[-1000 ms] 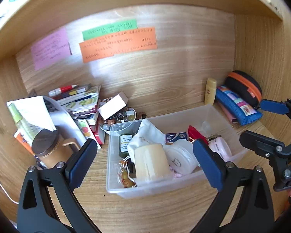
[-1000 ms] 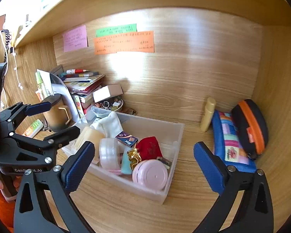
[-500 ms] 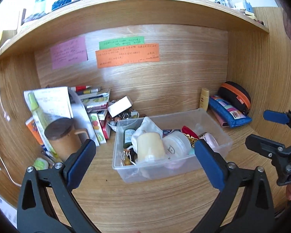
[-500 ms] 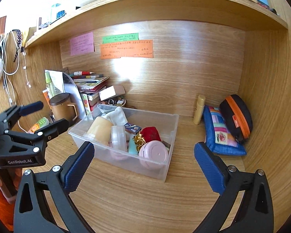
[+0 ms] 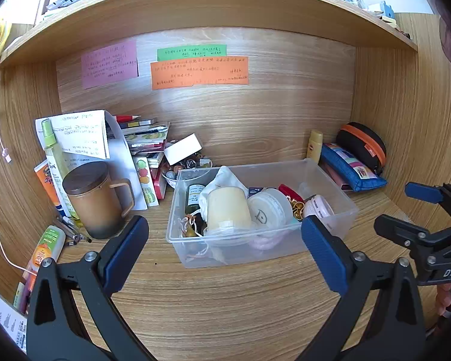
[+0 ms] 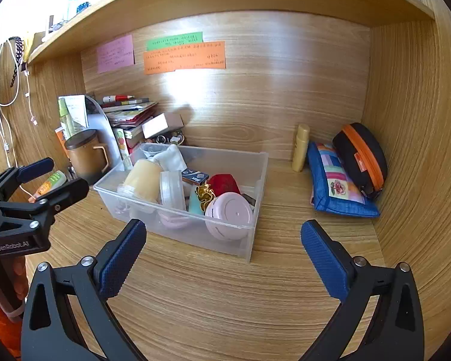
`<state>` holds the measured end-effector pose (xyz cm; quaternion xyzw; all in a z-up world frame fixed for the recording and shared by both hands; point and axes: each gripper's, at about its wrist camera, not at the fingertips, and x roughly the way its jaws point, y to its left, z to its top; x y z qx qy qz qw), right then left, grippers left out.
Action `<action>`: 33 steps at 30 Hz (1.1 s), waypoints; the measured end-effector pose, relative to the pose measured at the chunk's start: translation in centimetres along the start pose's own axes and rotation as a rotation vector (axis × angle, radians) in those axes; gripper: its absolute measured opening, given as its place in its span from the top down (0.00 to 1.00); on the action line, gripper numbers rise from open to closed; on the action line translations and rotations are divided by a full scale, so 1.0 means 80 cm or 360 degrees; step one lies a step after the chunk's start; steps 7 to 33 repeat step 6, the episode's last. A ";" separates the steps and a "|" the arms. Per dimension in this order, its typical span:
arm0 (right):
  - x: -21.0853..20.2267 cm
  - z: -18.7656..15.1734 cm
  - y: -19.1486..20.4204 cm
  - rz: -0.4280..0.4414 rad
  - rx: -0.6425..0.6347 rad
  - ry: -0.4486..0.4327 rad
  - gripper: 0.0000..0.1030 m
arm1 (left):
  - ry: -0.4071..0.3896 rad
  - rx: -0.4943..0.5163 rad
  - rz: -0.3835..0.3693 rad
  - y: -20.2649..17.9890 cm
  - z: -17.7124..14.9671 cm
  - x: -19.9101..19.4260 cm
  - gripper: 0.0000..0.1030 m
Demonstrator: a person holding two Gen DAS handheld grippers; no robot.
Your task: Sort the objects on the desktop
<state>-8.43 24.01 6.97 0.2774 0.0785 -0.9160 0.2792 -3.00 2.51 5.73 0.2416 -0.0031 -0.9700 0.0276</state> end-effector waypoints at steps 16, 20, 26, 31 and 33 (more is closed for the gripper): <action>0.015 0.000 -0.001 0.0028 0.0018 0.0042 0.00 | 0.0017 0.0006 -0.0022 -0.003 0.000 0.006 0.00; 0.015 0.000 -0.001 0.0028 0.0018 0.0042 0.00 | 0.0017 0.0006 -0.0022 -0.003 0.000 0.006 0.00; 0.015 0.000 -0.001 0.0028 0.0018 0.0042 0.00 | 0.0017 0.0006 -0.0022 -0.003 0.000 0.006 0.00; 0.015 0.000 -0.001 0.0028 0.0018 0.0042 0.00 | 0.0017 0.0006 -0.0022 -0.003 0.000 0.006 0.00; 0.015 0.000 -0.001 0.0028 0.0018 0.0042 0.00 | 0.0017 0.0006 -0.0022 -0.003 0.000 0.006 0.00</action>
